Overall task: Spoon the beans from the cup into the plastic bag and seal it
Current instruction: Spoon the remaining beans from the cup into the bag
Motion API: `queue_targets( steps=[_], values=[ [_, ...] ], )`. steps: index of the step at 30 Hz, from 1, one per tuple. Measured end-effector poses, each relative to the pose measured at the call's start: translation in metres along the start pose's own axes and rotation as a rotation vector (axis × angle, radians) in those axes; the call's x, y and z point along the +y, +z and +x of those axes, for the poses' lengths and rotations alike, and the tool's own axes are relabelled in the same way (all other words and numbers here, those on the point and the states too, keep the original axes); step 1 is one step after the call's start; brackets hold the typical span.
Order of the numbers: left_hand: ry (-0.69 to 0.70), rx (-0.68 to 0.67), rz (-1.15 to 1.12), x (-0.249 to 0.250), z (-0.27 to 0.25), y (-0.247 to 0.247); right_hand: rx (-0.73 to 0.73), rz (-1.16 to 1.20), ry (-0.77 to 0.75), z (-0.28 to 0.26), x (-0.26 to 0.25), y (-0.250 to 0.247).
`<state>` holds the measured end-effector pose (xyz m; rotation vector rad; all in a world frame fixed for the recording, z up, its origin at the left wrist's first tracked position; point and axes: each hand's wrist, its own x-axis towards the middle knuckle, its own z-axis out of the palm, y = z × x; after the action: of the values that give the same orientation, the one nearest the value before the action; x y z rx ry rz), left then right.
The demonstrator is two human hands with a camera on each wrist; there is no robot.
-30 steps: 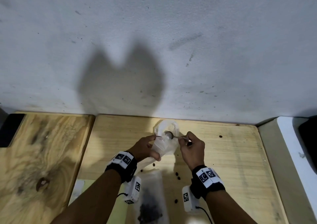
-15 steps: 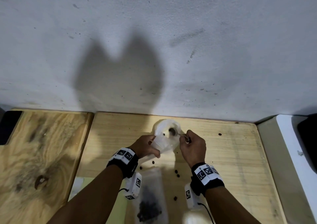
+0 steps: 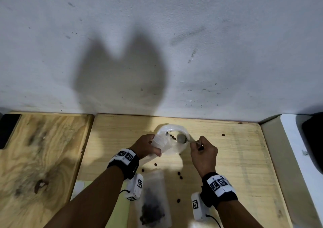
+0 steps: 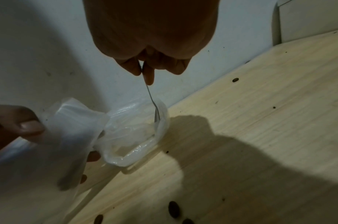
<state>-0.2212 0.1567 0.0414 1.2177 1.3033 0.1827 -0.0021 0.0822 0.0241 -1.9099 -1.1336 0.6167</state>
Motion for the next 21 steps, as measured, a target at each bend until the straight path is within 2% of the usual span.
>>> queue_targets(
  steps=[7,13,21],
  values=[
    [-0.007,-0.024,-0.019,-0.001,0.0,0.003,0.006,0.044,0.071,0.001,0.001,0.006],
    [-0.007,-0.035,-0.037,0.002,0.0,0.005,0.074,0.051,0.083,-0.002,-0.004,0.014],
    [-0.016,-0.025,-0.072,-0.001,0.003,0.009,0.08,0.143,0.196,-0.007,-0.003,0.021]
  ],
)
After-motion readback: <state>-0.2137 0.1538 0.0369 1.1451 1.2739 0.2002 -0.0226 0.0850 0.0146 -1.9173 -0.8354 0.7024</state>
